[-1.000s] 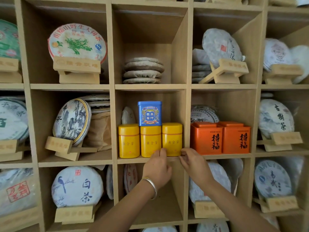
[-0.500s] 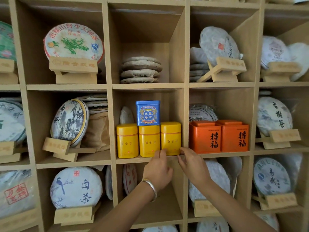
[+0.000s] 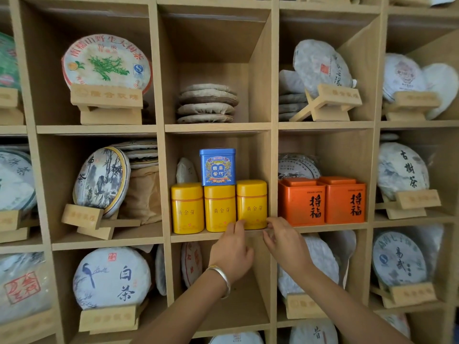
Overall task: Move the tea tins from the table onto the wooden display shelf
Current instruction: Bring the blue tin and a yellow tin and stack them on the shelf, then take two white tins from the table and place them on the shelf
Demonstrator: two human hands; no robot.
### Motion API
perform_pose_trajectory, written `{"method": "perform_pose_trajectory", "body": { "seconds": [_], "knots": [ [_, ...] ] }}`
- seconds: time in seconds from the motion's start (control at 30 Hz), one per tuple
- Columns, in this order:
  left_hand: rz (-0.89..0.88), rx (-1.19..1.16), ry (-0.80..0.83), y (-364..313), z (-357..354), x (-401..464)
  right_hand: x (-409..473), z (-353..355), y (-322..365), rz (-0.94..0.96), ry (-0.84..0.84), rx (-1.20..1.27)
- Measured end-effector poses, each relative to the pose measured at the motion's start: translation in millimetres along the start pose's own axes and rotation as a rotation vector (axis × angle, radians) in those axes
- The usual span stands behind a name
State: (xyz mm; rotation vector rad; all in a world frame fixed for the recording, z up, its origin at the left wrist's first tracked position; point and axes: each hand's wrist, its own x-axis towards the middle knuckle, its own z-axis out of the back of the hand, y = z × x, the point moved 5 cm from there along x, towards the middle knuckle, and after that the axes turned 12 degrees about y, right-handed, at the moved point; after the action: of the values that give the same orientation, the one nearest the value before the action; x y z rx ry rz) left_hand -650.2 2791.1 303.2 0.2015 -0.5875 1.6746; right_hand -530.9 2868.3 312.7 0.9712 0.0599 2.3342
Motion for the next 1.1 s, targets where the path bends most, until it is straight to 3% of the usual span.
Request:
{"method": "perform_pose_trajectory", "body": {
  "seconds": [0.3,0.47,0.6,0.7,0.87,1.1],
  "knots": [
    [-0.051,0.039,0.070,-7.2,-7.1,-9.7,-26.4,10.1,-16.9,-0.030,0.024,-0.019],
    [-0.119,0.026,0.143,-21.3,-19.3,-22.0,-71.3,15.9,-31.8,-0.189,0.087,-0.122],
    [-0.293,-0.029,0.213,-57.3,-41.1,-37.3,-125.2,40.9,-37.8,-0.305,0.105,-0.189],
    [-0.449,-0.079,0.245,-98.6,-64.8,-54.1,-177.4,69.7,-43.4,-0.400,0.103,-0.271],
    [-0.655,-0.123,0.385,-203.1,-115.3,-109.1,-305.4,140.9,-56.7,-0.715,0.151,-0.487],
    [-1.048,-0.265,0.552,-392.6,-127.6,-241.5,-533.3,299.7,-2.7,-1.250,-0.005,-0.734]
  ]
}}
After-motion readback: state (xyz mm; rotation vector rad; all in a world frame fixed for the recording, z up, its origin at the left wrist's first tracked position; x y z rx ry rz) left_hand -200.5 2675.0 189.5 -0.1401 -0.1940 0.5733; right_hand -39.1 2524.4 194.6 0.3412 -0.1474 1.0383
